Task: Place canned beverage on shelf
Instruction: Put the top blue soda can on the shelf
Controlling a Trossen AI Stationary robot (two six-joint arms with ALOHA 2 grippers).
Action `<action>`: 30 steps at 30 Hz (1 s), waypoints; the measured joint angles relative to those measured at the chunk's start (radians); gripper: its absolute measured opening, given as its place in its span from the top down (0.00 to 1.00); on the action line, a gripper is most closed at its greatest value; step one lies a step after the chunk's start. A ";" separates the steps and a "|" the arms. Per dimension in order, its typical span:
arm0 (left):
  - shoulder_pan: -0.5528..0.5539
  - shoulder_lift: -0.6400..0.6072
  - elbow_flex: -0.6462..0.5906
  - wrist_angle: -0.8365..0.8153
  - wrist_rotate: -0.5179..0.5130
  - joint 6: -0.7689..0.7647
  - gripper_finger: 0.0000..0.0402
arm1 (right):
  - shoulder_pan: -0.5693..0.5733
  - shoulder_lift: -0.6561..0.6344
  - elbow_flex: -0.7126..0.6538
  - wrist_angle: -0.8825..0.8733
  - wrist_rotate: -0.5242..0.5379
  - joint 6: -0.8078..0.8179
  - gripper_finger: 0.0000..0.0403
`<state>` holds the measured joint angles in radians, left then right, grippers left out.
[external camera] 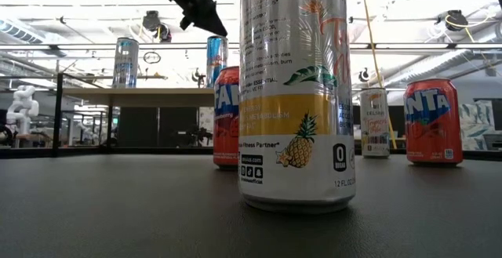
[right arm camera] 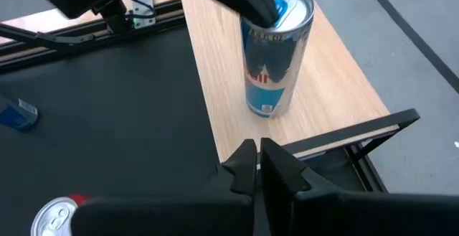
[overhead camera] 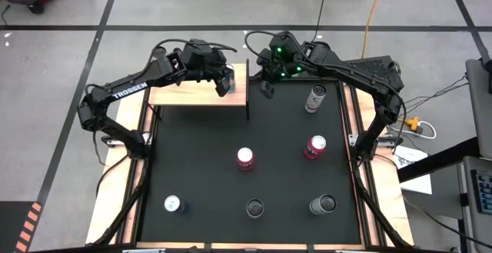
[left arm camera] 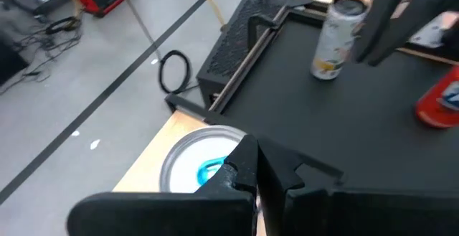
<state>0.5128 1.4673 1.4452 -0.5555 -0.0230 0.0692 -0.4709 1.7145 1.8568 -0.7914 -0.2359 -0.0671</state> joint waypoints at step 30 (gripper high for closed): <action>0.042 -0.012 0.003 -0.122 -0.100 -0.009 1.00 | 0.002 0.001 0.000 -0.061 -0.002 -0.005 1.00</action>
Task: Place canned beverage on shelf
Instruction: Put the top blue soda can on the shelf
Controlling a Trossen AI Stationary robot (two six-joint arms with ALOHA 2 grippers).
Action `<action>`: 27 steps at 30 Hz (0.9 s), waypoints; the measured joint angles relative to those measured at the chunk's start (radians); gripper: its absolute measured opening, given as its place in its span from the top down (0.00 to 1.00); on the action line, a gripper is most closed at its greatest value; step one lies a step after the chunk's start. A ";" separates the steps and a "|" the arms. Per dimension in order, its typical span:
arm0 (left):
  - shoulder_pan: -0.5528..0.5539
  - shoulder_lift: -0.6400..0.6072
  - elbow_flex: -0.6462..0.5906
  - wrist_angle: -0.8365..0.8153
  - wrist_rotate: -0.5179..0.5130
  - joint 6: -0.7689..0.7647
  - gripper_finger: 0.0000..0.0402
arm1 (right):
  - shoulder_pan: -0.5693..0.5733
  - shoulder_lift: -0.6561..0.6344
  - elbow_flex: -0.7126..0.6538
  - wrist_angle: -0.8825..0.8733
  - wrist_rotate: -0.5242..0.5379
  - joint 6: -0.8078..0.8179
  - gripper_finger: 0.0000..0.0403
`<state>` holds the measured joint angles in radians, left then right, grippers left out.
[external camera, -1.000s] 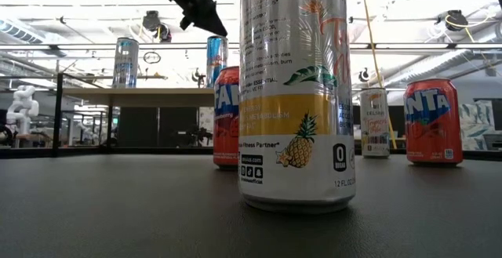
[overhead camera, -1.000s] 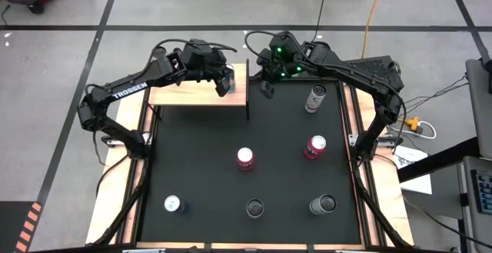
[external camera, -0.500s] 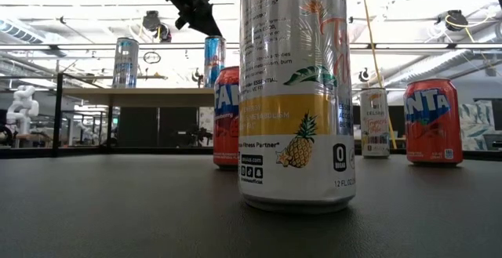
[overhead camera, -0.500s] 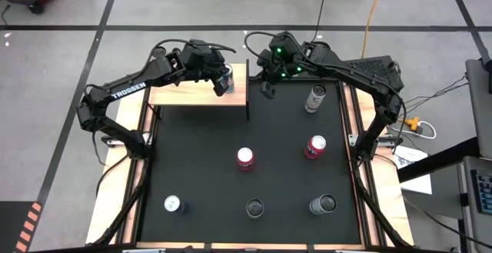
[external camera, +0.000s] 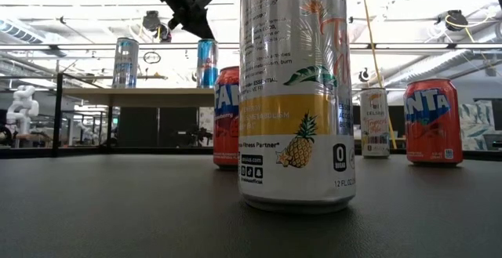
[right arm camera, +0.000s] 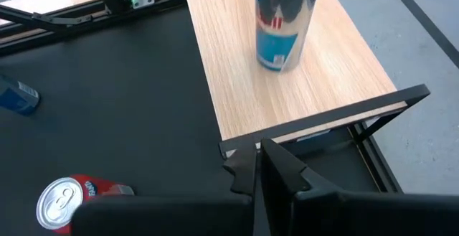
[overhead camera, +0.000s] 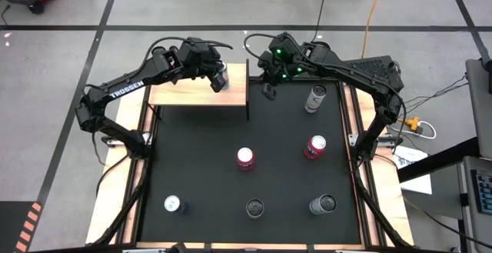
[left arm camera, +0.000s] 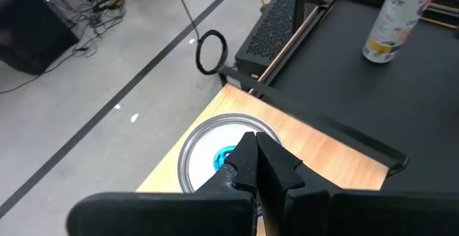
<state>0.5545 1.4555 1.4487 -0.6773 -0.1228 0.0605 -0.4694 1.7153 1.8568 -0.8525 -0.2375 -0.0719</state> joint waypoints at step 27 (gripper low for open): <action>0.084 -0.086 -0.004 -0.190 -0.120 0.000 1.00 | 0.000 0.000 0.000 -0.028 0.000 0.000 1.00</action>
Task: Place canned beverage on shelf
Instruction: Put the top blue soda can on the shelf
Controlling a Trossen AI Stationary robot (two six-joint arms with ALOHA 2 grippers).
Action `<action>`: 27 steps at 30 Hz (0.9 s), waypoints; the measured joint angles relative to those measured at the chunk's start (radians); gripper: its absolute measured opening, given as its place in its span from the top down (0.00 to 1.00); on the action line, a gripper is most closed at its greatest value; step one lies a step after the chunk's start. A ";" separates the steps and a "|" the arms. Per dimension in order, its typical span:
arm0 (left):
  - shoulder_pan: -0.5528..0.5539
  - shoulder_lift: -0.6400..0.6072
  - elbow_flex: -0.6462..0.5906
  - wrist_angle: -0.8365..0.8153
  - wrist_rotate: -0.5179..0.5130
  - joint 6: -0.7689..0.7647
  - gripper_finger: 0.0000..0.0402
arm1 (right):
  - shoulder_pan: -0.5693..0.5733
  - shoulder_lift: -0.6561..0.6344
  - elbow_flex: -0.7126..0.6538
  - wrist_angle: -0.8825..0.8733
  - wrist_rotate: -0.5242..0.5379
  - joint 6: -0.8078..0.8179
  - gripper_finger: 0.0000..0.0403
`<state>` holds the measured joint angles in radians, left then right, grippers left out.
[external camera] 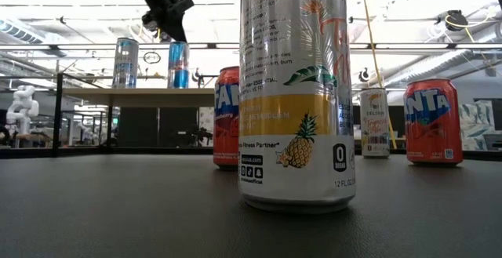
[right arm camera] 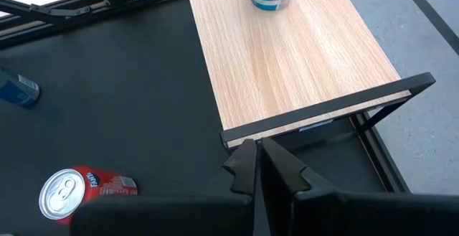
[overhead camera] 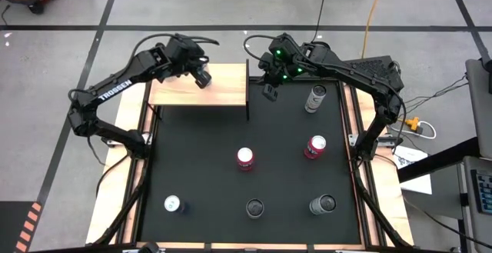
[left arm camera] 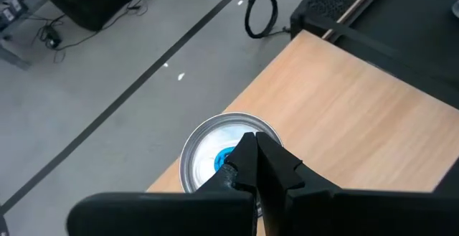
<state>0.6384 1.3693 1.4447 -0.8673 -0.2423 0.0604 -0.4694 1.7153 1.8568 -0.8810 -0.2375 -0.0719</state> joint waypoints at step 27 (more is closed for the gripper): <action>0.110 -0.017 0.001 -0.090 -0.036 0.061 1.00 | 0.000 0.000 0.000 -0.023 0.000 0.000 1.00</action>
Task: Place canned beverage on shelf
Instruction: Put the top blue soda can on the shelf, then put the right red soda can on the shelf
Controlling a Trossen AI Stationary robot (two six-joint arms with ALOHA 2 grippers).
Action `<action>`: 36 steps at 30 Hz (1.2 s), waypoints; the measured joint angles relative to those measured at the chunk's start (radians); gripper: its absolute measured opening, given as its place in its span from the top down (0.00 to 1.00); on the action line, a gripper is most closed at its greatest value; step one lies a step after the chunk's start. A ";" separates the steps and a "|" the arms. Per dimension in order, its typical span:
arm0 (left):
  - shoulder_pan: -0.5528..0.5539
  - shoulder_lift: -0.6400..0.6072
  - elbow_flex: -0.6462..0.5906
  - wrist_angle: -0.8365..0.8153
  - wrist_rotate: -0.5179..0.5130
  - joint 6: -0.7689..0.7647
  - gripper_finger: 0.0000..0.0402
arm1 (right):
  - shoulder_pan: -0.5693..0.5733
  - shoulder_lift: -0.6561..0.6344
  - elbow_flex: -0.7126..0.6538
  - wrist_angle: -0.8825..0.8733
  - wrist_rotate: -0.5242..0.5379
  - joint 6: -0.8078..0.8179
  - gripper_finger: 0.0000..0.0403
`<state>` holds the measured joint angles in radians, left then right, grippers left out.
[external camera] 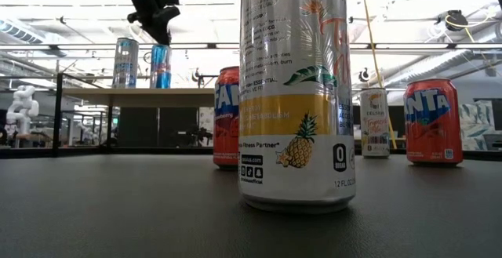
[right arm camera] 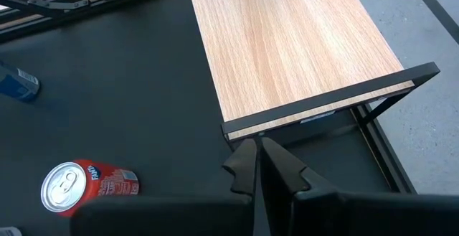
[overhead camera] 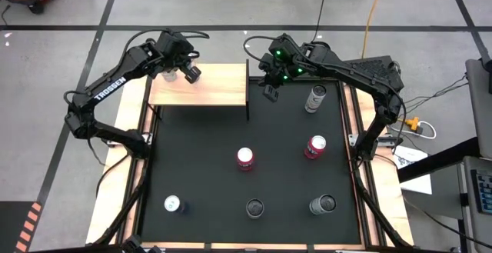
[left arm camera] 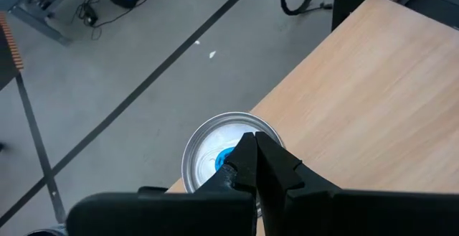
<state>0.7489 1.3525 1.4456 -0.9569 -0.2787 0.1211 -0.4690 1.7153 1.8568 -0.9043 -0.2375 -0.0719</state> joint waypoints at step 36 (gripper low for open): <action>0.025 -0.122 -0.005 0.018 0.023 -0.011 1.00 | 0.000 0.000 0.000 0.001 0.000 0.000 1.00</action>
<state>0.7737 1.2308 1.4406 -0.9385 -0.2554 0.1104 -0.4690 1.7153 1.8568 -0.9031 -0.2375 -0.0715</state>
